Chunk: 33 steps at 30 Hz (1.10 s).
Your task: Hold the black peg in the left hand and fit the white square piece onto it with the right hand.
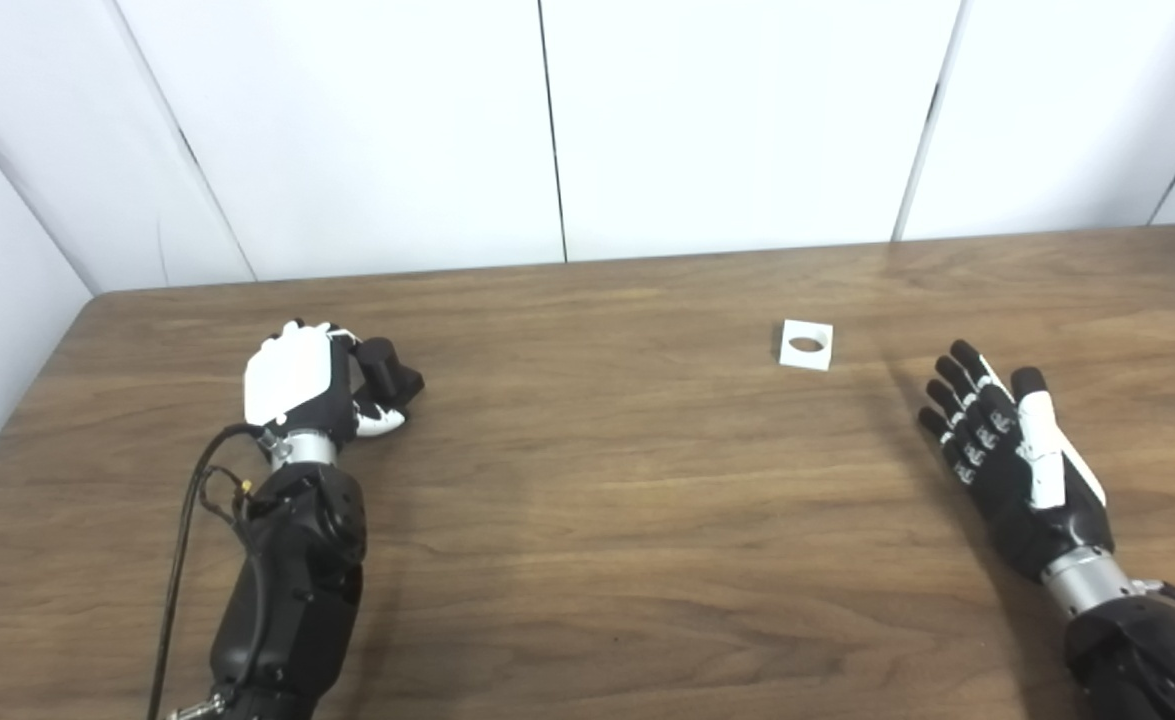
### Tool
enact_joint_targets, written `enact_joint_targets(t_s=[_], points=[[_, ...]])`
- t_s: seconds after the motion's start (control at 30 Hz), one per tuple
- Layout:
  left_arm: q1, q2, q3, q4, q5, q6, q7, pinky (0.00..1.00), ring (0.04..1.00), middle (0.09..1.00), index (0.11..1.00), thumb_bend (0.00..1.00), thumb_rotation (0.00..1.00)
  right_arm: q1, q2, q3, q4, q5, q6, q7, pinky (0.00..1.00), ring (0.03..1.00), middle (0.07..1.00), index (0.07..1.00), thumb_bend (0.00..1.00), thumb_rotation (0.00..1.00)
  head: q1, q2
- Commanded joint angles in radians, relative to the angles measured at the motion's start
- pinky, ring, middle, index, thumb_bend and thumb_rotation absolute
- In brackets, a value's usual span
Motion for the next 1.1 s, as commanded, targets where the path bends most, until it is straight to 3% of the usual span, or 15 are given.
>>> enact_joint_targets(t_s=[0.0,0.03,0.13,0.8,1.07], points=[[-0.039,0.021,-0.001,0.002,-0.001,0.003,0.024,1.00,1.000,0.904,0.534,0.60,0.07,-0.013,-0.012,-0.006,-0.026,0.005,-0.014,0.007,1.00,1.000,1.000,1.000,0.63,1.00,0.002,0.001],[-0.039,0.021,-0.001,0.002,-0.003,0.004,0.023,1.00,1.000,0.907,0.507,0.55,0.06,-0.012,-0.013,-0.006,-0.025,0.005,-0.014,0.008,1.00,1.000,1.000,1.000,0.63,1.00,0.002,0.001],[-0.038,0.022,-0.002,0.001,-0.018,0.003,0.031,1.00,1.000,0.909,0.492,0.52,0.06,-0.012,-0.016,-0.006,-0.024,0.004,-0.018,0.010,1.00,1.000,1.000,1.000,0.63,1.00,0.002,0.002],[-0.032,0.018,-0.013,-0.007,-0.019,0.004,0.034,1.00,1.000,0.905,0.488,0.52,0.06,-0.019,-0.020,-0.011,-0.030,-0.003,-0.016,0.001,1.00,1.000,1.000,1.000,0.64,1.00,0.002,0.006],[-0.010,0.010,-0.019,-0.057,-0.042,0.004,0.018,1.00,1.000,0.900,0.488,0.52,0.06,-0.017,-0.021,-0.009,-0.034,0.005,-0.009,0.006,1.00,1.000,1.000,1.000,0.64,1.00,-0.001,0.010]])
